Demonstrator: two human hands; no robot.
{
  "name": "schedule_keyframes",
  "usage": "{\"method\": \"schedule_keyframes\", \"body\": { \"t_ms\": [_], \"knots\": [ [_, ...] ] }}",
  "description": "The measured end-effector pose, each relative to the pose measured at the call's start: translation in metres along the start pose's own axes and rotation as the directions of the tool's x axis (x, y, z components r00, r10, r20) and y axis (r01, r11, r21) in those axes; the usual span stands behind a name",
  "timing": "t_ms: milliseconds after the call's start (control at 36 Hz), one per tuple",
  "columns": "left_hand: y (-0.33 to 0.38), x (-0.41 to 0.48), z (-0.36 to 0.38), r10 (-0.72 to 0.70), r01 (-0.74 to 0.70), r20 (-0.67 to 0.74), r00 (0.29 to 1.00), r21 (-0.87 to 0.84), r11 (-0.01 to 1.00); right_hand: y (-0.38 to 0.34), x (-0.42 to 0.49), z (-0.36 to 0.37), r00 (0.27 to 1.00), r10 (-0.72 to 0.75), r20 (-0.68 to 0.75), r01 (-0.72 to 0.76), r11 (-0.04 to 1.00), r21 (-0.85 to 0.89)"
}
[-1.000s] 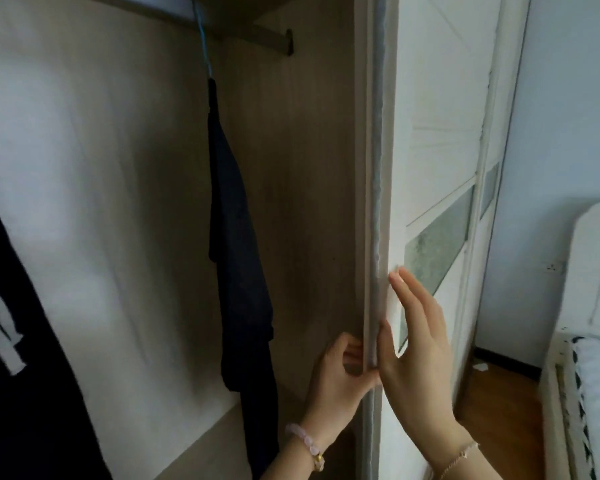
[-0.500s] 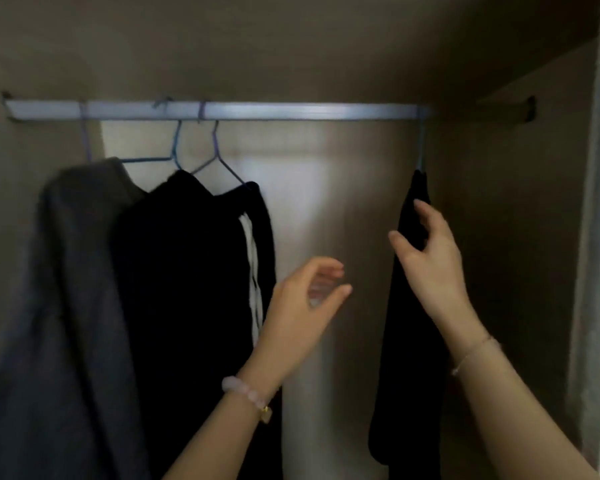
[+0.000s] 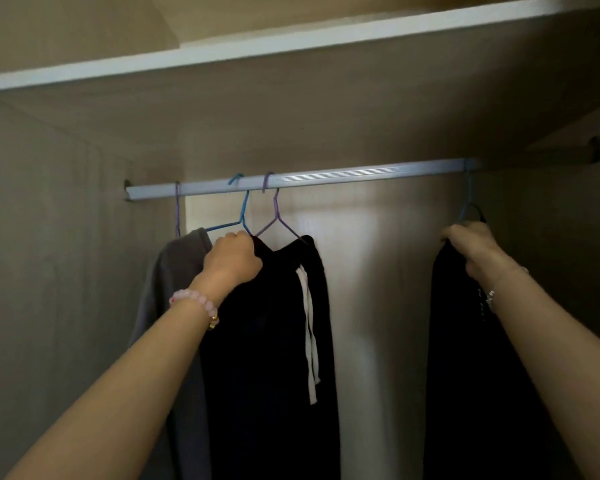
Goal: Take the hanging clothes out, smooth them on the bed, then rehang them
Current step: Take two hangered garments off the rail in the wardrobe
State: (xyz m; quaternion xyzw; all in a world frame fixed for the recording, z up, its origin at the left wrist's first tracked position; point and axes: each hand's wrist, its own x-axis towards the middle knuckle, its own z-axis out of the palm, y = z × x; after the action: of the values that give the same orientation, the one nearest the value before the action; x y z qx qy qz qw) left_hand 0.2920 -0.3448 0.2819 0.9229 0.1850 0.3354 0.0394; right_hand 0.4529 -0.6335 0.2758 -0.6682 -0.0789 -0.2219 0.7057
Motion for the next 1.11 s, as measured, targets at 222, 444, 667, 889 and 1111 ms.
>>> {"method": "schedule_keyframes", "body": {
  "t_ms": [222,444,667,889,1111],
  "knots": [
    [-0.017,0.011,-0.013,-0.037,0.238,0.321,0.946,-0.614,0.752,0.002,0.012,0.008,0.999,0.043,-0.033,-0.042,0.998,0.048],
    [-0.013,0.006,0.003,0.023,0.269,0.338,0.941,-0.786,0.557,0.002,0.016,0.007,0.999,0.024,-0.03,-0.021,0.994,0.104],
    [-0.017,0.018,0.007,-0.025,0.25,0.278,0.96,-0.818,0.518,-0.011,0.018,0.004,1.0,-0.02,0.024,0.016,0.986,0.167],
    [-0.02,0.047,0.015,-0.05,0.266,0.285,0.957,-0.8,0.539,-0.033,0.009,-0.001,0.998,-0.045,0.047,0.041,0.995,0.093],
    [-0.007,0.07,0.002,-0.017,0.247,0.311,0.95,-0.719,0.65,-0.048,-0.012,-0.001,0.99,-0.076,0.12,0.066,0.994,0.086]
  ]
}}
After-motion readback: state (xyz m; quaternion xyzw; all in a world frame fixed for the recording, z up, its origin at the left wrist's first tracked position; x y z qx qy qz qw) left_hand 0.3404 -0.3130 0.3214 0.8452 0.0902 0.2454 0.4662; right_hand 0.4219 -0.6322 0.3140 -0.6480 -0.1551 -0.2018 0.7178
